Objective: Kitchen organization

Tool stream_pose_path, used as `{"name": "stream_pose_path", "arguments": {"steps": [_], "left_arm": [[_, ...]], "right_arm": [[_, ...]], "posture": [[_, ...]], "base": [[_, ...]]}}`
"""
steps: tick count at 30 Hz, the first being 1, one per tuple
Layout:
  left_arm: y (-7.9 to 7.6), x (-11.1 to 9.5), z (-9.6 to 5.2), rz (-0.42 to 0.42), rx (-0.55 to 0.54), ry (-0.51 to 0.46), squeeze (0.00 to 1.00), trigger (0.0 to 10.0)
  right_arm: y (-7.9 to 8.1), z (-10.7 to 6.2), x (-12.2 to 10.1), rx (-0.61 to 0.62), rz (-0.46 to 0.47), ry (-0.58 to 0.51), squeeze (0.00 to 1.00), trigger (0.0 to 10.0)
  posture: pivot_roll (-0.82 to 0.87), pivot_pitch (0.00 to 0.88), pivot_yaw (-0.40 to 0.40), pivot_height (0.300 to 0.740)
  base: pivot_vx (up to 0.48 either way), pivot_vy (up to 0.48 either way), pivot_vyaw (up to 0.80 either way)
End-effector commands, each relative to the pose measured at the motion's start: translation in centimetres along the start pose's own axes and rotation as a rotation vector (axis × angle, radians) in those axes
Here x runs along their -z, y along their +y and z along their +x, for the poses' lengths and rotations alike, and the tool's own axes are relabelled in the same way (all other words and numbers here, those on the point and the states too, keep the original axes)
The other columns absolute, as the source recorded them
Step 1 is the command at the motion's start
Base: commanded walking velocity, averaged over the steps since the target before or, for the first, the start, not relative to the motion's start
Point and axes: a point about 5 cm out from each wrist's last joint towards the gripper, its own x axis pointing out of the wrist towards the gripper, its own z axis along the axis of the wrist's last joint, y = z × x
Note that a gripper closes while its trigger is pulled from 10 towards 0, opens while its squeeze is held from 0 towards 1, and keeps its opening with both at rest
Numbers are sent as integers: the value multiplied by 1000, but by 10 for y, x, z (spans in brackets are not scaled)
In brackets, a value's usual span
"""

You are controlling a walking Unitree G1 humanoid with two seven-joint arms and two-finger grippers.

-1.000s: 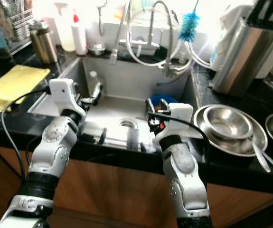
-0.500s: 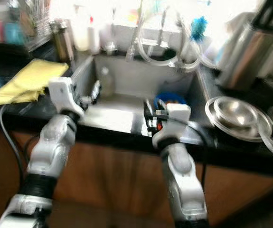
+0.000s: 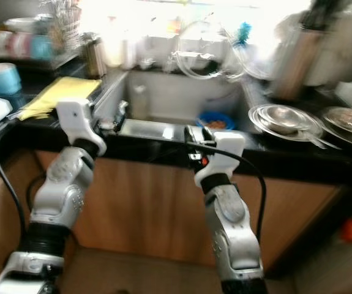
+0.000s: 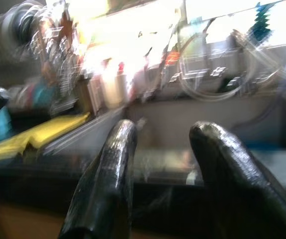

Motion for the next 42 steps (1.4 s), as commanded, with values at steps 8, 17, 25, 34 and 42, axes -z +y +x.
{"name": "stream_pose_path", "arguments": {"steps": [8, 17, 25, 34, 42], "left_arm": [[9, 2, -4, 32, -13, 21, 0, 10000], [10, 3, -4, 33, -15, 27, 0, 10000], [9, 4, -5, 32, -13, 29, 0, 10000], [8, 4, -5, 32, -11, 30, 0, 10000], [8, 4, -5, 30, -10, 31, 0, 10000]], "right_arm": [[6, 2, 1, -16, 14, 3, 0, 10000], [7, 3, 1, -11, 13, 1, 0, 10000], [6, 2, 2, -9, 9, 4, 0, 10000], [5, 3, 2, -10, 5, 8, 0, 10000], [5, 3, 2, -12, 3, 11, 0, 10000]], "posture": [[-32, 36, -27, 740], [-30, 39, -27, 740], [-30, 39, -27, 740], [-30, 40, -30, 740], [-32, 40, -33, 740]], "base": [[190, 0, 0], [381, 0, 0], [375, 0, 0], [372, 0, 0], [367, 0, 0]]}}
